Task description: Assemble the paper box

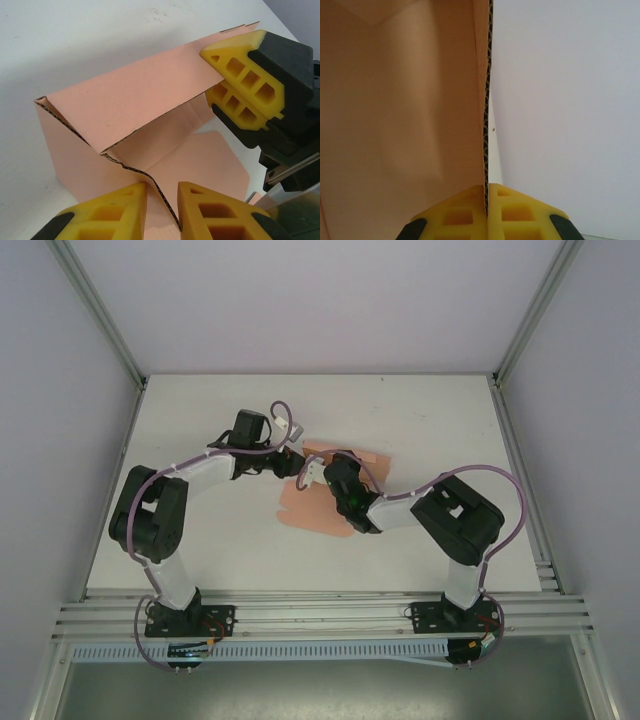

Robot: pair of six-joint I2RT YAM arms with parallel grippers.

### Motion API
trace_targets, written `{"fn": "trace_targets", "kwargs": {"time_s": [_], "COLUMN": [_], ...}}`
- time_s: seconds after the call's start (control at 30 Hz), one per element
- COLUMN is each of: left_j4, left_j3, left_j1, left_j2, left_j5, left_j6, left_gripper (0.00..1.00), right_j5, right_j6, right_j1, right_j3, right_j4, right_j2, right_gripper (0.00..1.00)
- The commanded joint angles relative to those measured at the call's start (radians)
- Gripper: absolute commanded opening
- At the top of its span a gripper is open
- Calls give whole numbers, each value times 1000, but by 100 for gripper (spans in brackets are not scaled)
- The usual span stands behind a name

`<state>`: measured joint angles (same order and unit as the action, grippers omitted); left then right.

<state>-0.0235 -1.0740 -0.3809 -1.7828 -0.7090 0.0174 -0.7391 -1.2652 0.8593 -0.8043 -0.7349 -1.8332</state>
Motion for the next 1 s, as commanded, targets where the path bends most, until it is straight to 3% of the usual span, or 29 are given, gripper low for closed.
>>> {"fn": "trace_targets", "kwargs": {"time_s": [0.0,0.07,0.13,0.27,0.33,0.4,0.47,0.53,0.63,0.77,0.87,0.97], "left_j4": [23,21,19,40,41,45,48,42,36,48,38,26], "left_j3": [60,87,118,175,191,207,221,228,228,190,107,27], "left_j1": [-20,-20,-18,-6,3,18,45,100,207,272,297,295], "left_j2": [41,67,114,194,234,274,312,338,330,231,97,-26], "left_j5": [40,106,156,194,196,188,210,251,271,366,335,138], "left_j6": [-39,-57,-76,-125,-148,-163,-189,-238,-305,-340,-341,-273], "left_gripper": [29,38,39,49,63,66,79,98,99,99,98,79], "right_j5": [52,53,61,66,66,64,66,70,78,85,83,80], "right_j6": [14,10,-1,-40,-61,-74,-83,-90,-91,-72,-75,-79], "right_j1": [14,11,8,12,11,11,9,10,9,9,11,11], "right_j3": [30,37,47,67,77,78,78,83,88,89,87,83], "right_j4": [27,23,14,-21,-64,-67,-85,-97,-103,-88,-87,-92], "right_j2": [19,25,30,25,17,12,10,20,32,43,36,35], "right_gripper": [0,0,0,0,0,0,0,0,0,0,0,0]}}
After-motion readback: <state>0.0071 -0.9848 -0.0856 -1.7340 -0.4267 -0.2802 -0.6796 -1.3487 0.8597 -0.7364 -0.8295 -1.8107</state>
